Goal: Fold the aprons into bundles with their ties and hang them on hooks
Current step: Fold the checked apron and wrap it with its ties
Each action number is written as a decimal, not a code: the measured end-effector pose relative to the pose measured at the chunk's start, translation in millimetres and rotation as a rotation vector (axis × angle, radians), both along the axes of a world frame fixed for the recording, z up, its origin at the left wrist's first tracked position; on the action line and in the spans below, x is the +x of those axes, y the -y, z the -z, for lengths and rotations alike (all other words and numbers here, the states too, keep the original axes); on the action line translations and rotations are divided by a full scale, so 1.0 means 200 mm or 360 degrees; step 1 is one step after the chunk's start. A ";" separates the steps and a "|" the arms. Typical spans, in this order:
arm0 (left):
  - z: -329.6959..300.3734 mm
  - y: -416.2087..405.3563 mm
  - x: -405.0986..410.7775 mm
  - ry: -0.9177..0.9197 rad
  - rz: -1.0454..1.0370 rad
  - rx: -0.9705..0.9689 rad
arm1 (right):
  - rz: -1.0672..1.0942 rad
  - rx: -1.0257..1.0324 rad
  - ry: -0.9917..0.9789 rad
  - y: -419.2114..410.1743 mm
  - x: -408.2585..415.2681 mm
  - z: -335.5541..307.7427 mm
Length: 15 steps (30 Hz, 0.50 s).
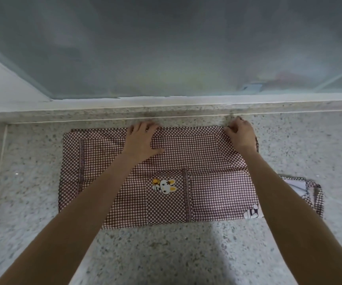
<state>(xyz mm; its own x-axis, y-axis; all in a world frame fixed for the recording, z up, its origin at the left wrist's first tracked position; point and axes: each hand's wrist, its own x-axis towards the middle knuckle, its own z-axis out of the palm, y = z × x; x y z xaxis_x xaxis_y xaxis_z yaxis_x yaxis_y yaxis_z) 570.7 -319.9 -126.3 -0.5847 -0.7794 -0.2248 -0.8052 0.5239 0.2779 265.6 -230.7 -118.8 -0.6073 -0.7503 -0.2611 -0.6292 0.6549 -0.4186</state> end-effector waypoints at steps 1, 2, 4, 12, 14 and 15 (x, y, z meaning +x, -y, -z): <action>0.00 0.00 0.00 0.0008 -0.0003 0.0002 | -0.0013 -0.0034 0.0004 0.00 0.00 -0.01; 0.00 0.00 0.00 0.0011 -0.0006 0.0004 | -0.0009 -0.0071 0.0002 -0.01 -0.01 -0.01; 0.01 0.00 0.00 0.0003 -0.0008 0.0001 | 0.0014 -0.0142 -0.0033 -0.02 -0.04 -0.02; -0.03 -0.03 -0.04 0.0093 -0.0036 -0.0041 | 0.0038 -0.0188 -0.0152 -0.04 -0.04 0.00; -0.03 -0.05 -0.06 0.0077 -0.0041 -0.0066 | 0.0028 -0.0268 -0.0194 -0.08 -0.02 -0.01; -0.04 -0.09 -0.08 0.0044 -0.0015 -0.0093 | 0.0023 -0.0342 -0.0263 -0.13 -0.01 -0.03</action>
<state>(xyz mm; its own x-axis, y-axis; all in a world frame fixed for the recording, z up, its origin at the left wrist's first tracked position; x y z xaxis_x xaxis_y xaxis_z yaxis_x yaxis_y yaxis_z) 555.1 -302.7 -118.3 -0.5716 -0.7971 -0.1947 -0.8170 0.5310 0.2246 262.9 -205.1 -113.4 -0.6395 -0.7687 0.0070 -0.6918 0.5715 -0.4414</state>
